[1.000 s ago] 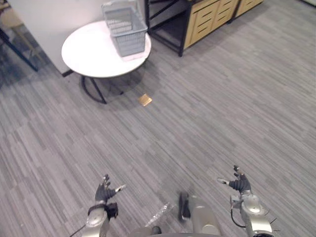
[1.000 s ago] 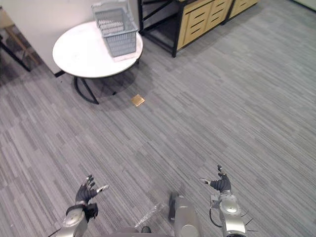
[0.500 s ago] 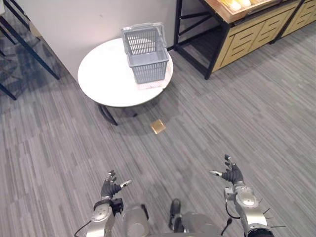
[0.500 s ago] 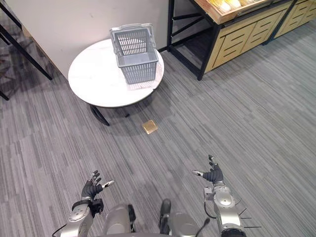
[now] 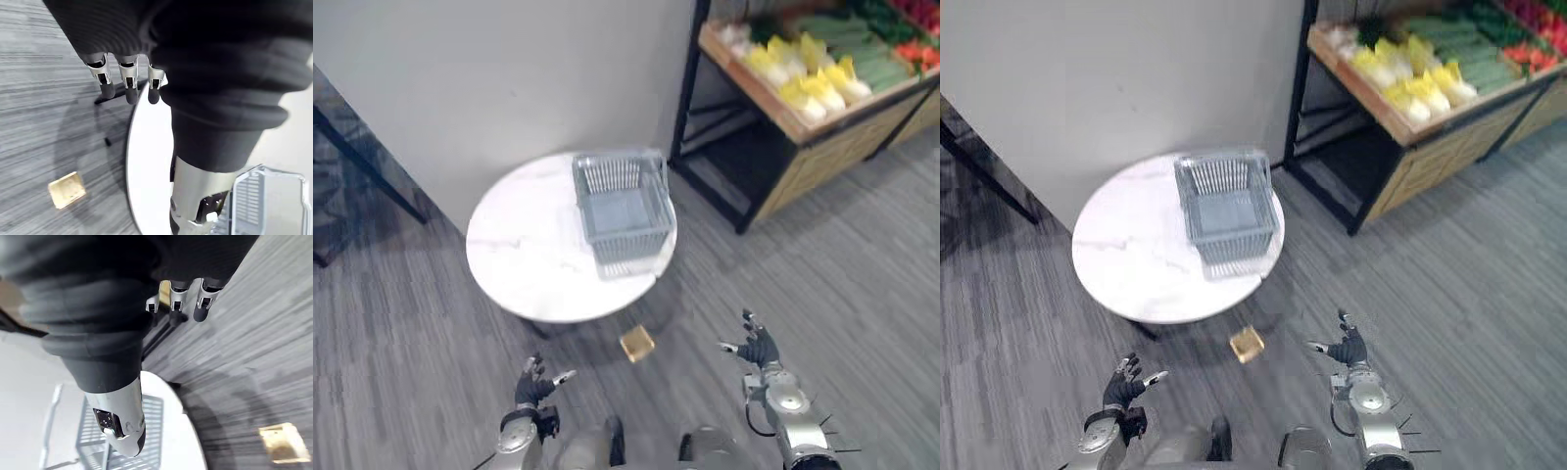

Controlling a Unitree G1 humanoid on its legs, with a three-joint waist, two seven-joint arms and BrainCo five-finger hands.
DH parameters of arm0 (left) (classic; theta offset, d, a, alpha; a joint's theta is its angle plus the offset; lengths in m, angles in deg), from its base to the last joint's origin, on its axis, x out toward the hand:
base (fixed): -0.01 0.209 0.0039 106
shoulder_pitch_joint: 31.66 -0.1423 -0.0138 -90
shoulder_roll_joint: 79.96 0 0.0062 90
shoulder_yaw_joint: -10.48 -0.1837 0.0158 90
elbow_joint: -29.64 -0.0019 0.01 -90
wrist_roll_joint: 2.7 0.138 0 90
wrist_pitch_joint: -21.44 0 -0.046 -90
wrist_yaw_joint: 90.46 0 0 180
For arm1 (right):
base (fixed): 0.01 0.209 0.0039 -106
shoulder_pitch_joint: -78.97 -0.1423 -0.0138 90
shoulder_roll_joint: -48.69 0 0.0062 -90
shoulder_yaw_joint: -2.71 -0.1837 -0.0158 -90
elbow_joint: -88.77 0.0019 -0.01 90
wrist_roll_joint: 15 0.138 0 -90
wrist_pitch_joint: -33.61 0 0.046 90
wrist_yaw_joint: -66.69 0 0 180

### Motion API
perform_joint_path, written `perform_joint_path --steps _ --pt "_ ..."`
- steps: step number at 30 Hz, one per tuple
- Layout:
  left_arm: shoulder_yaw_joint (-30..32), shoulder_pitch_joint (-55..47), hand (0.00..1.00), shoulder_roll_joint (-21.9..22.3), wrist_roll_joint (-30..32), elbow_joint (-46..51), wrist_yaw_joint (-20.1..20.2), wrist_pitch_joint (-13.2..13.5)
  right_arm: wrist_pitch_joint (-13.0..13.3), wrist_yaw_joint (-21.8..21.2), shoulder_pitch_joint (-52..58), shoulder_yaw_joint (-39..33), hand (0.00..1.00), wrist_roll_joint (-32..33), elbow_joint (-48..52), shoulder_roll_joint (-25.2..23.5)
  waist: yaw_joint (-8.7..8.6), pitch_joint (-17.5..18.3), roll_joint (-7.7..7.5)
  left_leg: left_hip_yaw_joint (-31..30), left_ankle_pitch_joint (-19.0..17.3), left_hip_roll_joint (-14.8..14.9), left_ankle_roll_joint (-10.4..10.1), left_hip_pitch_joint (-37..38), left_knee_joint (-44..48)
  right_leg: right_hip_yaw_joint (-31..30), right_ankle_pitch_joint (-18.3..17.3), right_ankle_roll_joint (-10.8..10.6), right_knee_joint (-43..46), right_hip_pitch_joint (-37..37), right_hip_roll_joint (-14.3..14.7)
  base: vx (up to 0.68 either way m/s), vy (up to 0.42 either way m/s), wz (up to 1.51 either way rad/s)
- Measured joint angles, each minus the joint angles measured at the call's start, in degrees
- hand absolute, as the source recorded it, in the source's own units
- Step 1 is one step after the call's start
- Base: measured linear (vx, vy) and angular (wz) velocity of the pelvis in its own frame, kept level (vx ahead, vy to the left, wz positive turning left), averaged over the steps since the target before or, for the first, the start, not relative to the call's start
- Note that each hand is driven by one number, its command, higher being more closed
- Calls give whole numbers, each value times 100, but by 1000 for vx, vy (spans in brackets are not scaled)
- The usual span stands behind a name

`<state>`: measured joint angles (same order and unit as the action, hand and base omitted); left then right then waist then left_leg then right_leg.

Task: Pick vegetable in the basket

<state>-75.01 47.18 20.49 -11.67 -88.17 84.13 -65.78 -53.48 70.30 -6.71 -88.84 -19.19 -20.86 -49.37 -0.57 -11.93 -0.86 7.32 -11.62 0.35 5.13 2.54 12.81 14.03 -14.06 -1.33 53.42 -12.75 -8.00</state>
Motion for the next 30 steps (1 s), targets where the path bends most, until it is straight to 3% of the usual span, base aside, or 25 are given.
perform_joint_path --steps 1,2,3,4,5,6,7,8,9,10,11,13,16,17,18,19,20,24,30 --pt "-14 87 0 -37 7 -13 0 0 14 4 0 15 0 -68 224 -7 -63 0 27 -181 -41 73 -55 192 -104 -2 -35 -35 -795 -299 175 1034 -44 151" --pt "-37 140 0 -62 15 -32 0 9 64 1 -7 39 0 -139 351 -1 -97 11 8 -283 -91 113 -155 342 -114 -45 138 -79 -2088 -409 389 593 -89 95" --pt "-45 145 0 -89 19 -37 1 21 70 3 0 36 0 -173 410 -3 -109 19 1 -301 -157 134 -264 434 -104 -93 399 -41 -2815 -397 481 614 -116 76" --pt "-39 114 0 -150 30 -31 2 24 69 3 7 87 0 -218 542 -16 -85 83 -134 -371 -425 115 -505 626 -13 -254 1370 124 -4086 -354 640 621 -184 64" --pt "-35 13 0 -277 71 -33 2 23 66 3 61 205 0 -275 713 -22 -76 187 -445 -507 -724 -79 -644 798 107 -494 2751 258 -4764 -324 524 715 -279 57" --pt "-77 141 0 -116 81 -309 -7 -13 29 4 -67 211 0 -402 751 142 -31 149 -13 -636 -837 276 -724 842 270 -411 2496 213 -4404 -275 791 648 -266 77" --pt "-175 159 0 -120 95 -296 11 17 30 18 -19 210 0 -487 987 144 -108 167 14 -777 -750 286 -800 769 523 -512 2065 194 -4358 -189 825 400 -159 59" --pt "-198 142 0 -88 145 -269 15 47 33 9 -4 220 0 -586 1137 158 -100 161 71 -875 -725 353 -774 680 800 -370 1933 214 -4329 -119 852 434 -181 74" --pt "-157 150 0 23 243 -257 15 44 49 20 70 273 0 -828 1481 162 -128 146 147 -897 -582 518 -970 383 1662 -235 1808 314 -4493 173 966 328 -173 39" --pt "-148 106 0 91 250 -257 9 43 54 28 113 329 0 -908 1666 165 -91 149 178 -825 -424 623 -1052 191 2159 -222 1786 344 -4621 350 1028 479 -223 25" --pt "-166 -12 0 167 268 -267 15 44 105 71 174 471 0 -1032 1989 180 20 150 183 -521 -297 908 -1089 -123 2979 -259 1712 443 -4895 689 1129 360 -139 3" --pt "-193 -115 0 330 330 -267 30 35 227 130 164 658 0 -1285 2315 177 153 164 165 -40 -498 1147 -823 -594 3236 -273 1663 503 -5204 1124 1157 358 -103 -7" --pt "-308 -155 0 319 473 -313 41 35 296 136 43 775 0 -1705 2258 212 249 182 150 16 -511 998 -770 -901 1968 -334 1688 456 -5234 1273 1026 265 0 -21" --pt "-314 -149 0 317 491 -332 38 34 296 136 30 808 0 -1793 2256 300 272 186 206 3 -359 941 -939 -902 1183 -352 1696 444 -5233 1303 1007 238 102 -9" --pt "-357 -152 0 312 504 -340 37 35 296 137 32 823 0 -1903 2252 402 242 223 309 -11 209 940 -947 -862 492 -339 1670 400 -5234 1342 1032 190 99 3" --pt "-393 -147 0 308 507 -348 38 39 296 138 30 822 0 -1967 2251 479 202 260 374 -19 558 929 -930 -850 267 -324 1631 340 -5231 1341 1060 131 134 11" --pt "-397 -66 0 265 513 -422 39 44 298 141 -31 839 0 -2087 2136 483 175 261 318 -44 696 856 -946 -786 131 -357 1611 279 -5230 1345 1005 98 119 -3" --pt "-456 -125 0 197 531 -540 51 48 315 161 -229 942 0 -2459 1924 499 144 282 269 81 790 586 -842 -476 -418 -528 1490 29 -5198 1344 745 73 131 -9" --pt "-627 -133 0 -133 531 -610 52 114 303 321 -1122 1271 0 -2706 794 806 238 281 274 43 929 371 -729 -487 -796 -506 1499 -108 -5290 1237 581 10 65 7"
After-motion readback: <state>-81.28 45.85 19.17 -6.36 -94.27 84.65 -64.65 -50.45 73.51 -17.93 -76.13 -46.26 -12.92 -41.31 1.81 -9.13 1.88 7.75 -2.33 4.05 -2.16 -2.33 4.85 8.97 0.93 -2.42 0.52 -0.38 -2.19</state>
